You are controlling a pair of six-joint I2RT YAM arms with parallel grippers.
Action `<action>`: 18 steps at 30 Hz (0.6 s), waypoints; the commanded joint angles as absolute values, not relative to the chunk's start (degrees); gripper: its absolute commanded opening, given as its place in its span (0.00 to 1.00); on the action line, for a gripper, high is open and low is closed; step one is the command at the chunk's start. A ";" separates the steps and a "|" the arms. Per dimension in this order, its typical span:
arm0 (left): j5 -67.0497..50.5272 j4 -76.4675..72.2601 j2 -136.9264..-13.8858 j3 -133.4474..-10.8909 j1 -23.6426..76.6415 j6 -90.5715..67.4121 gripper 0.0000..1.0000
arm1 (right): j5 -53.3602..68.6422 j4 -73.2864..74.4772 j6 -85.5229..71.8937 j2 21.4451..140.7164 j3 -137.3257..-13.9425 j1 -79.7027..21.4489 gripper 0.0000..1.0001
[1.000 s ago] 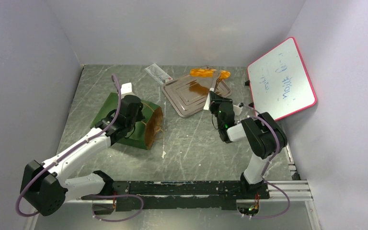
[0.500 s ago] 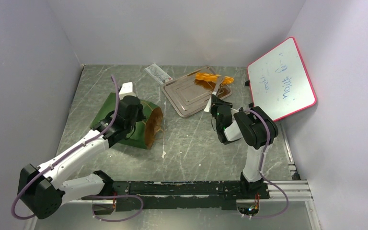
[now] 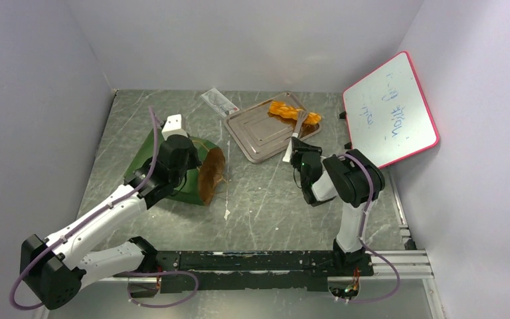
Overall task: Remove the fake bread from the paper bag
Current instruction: Place the fake bread in the container.
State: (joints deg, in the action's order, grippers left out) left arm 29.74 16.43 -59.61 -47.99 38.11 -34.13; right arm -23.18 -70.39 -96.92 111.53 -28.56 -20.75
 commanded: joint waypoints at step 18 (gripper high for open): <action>31.22 18.19 -55.52 -47.70 39.37 -35.12 0.07 | -20.68 -70.35 -101.20 99.71 -18.93 -25.29 0.37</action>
State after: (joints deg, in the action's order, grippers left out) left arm 30.22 17.96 -56.84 -47.94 38.92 -34.96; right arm -19.97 -70.04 -100.55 104.49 -20.32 -24.86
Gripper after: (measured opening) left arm 0.069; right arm 0.371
